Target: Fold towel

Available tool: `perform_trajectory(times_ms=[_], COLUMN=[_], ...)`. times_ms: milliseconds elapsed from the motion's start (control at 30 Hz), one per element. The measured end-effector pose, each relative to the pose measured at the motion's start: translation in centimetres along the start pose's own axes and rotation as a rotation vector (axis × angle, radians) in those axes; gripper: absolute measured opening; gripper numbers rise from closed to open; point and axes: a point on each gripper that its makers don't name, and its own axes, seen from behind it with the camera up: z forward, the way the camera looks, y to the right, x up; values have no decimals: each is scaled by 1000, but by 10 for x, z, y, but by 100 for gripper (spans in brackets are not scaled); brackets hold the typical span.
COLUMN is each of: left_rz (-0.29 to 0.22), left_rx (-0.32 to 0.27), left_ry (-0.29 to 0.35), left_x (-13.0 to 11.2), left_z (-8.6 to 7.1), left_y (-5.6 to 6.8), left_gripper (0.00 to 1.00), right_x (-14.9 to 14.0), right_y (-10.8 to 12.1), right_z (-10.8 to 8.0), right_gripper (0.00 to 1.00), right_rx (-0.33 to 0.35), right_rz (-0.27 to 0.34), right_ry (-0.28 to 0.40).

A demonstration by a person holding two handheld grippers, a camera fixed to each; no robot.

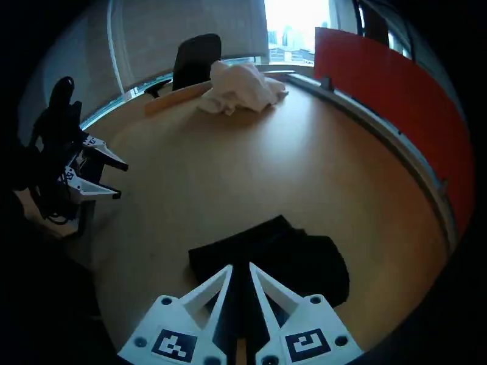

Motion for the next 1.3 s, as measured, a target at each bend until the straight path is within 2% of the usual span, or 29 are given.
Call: perform_trajectory(times_ms=[100,200,700,833,900,1033,1300], left_rz=[-2,-2,4,2,1,2,-1], left_rx=[-1,-2,-4,-4,-4,-2,-2], left_ry=[-2,-2,-9,-10,-11,-12,-10], left_x=[-1,-1,0,-1,-2,-2,-1], left_z=[0,1,2,2,2,1,1], left_y=[0,1,-1,-1,-1,-1,-2], left_gripper=[99,99,99,99,99,99,99], right_x=[-5,-5,-4,-2,-2,-2,-6], right_y=[-4,-6,-12,-15,-17,-22,-24], right_z=[13,16,12,11,11,10,9], right_gripper=[4,4,8,20,33,68,74], right_rx=[17,23,44,53,60,77,64], right_rz=[19,25,16,20,21,18,26], right_ry=[-14,-15,-8,-1,4,5,6])
